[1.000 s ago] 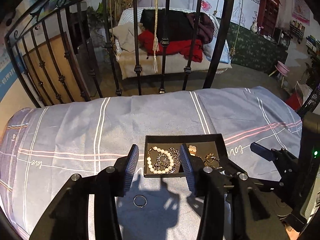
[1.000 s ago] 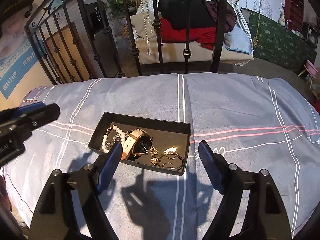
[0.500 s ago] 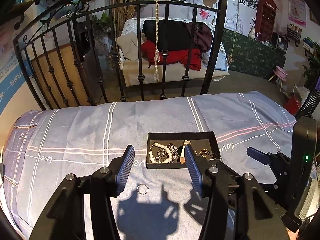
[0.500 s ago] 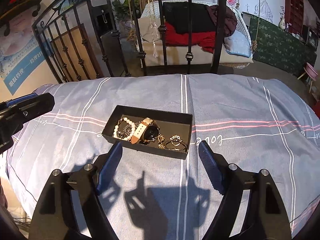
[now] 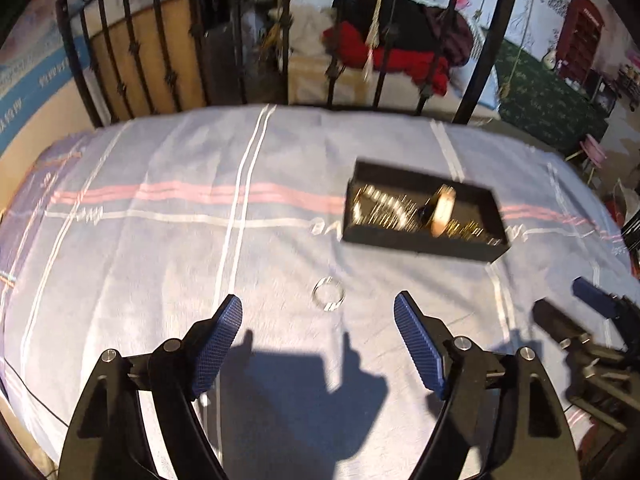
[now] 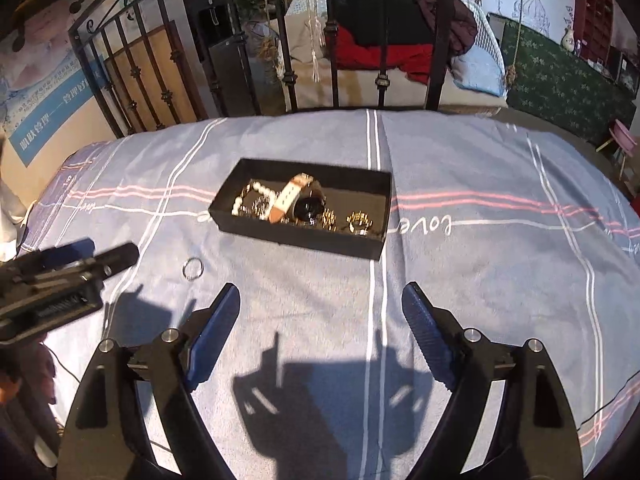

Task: Organize jewelry
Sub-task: 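Grasp the last silver ring on the sheet with the left gripper and lift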

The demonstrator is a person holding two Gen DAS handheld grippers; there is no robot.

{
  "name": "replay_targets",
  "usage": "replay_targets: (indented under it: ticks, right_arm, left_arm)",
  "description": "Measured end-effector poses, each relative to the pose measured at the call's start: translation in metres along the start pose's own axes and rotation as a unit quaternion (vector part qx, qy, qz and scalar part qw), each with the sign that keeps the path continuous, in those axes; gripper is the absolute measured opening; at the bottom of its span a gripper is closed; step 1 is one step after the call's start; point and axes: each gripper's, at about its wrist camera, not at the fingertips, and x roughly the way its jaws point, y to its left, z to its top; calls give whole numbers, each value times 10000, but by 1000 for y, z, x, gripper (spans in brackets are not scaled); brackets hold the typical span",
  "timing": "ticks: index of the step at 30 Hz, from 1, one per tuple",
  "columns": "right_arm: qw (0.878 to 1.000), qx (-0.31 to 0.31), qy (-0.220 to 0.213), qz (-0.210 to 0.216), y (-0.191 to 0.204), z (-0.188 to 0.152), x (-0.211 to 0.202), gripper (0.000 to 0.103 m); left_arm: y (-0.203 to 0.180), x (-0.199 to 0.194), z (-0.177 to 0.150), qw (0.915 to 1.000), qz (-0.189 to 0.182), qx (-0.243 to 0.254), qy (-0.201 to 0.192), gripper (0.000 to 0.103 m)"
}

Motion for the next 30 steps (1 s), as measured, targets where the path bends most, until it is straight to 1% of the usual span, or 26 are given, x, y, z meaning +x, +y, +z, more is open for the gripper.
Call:
replay_targets:
  ticks: [3, 6, 7, 13, 14, 15, 16, 17, 18, 19, 21, 25, 27, 30]
  right_arm:
    - [9999, 6, 110, 27, 1, -7, 9, 83]
    - [9998, -41, 171, -14, 1, -11, 18, 83]
    - [9998, -33, 186, -18, 0, -11, 19, 83]
    - [9996, 88, 266, -33, -14, -11, 28, 84]
    - [9996, 102, 277, -42, -16, -11, 28, 84]
    - [9995, 114, 288, -42, -17, -11, 29, 84]
    - [9995, 121, 298, -51, -18, -12, 30, 84]
    - [9994, 127, 305, -61, -20, -12, 31, 84]
    - [9994, 136, 307, -62, -21, -12, 31, 84]
    - [9994, 149, 301, -62, -21, -11, 32, 84]
    - [9994, 184, 293, -62, -22, -10, 32, 84]
    - [9994, 254, 248, -20, -22, -7, 32, 84]
    - [9995, 253, 199, -3, -22, -3, 29, 84]
    - [9997, 196, 127, -10, -21, 6, 26, 84]
  left_arm:
    - [6, 20, -15, 9999, 34, -24, 162, 74]
    - [6, 44, -21, 9992, -54, -62, 383, 65]
    - [4, 51, -21, 9990, -71, -47, 435, 63]
    - [-11, 88, -13, 9984, -2, 44, 558, 63]
    - [-13, 94, -12, 9983, 28, 67, 572, 63]
    - [-15, 99, -12, 9984, 150, 164, 516, 60]
    - [-18, 100, -11, 9984, 227, 272, 446, 54]
    - [-19, 99, -10, 9985, 222, 325, 392, 49]
    - [-17, 97, -9, 9988, 166, 292, 360, 32]
    - [-13, 95, -8, 9990, 96, 242, 358, 28]
    - [-7, 89, -8, 9993, -13, 141, 340, 28]
    - [-2, 68, -5, 9997, 2, 195, 129, 28]
    - [-5, 54, 1, 9997, -40, 234, 5, 28]
    - [-20, 32, 18, 9989, -204, 341, -255, 28]
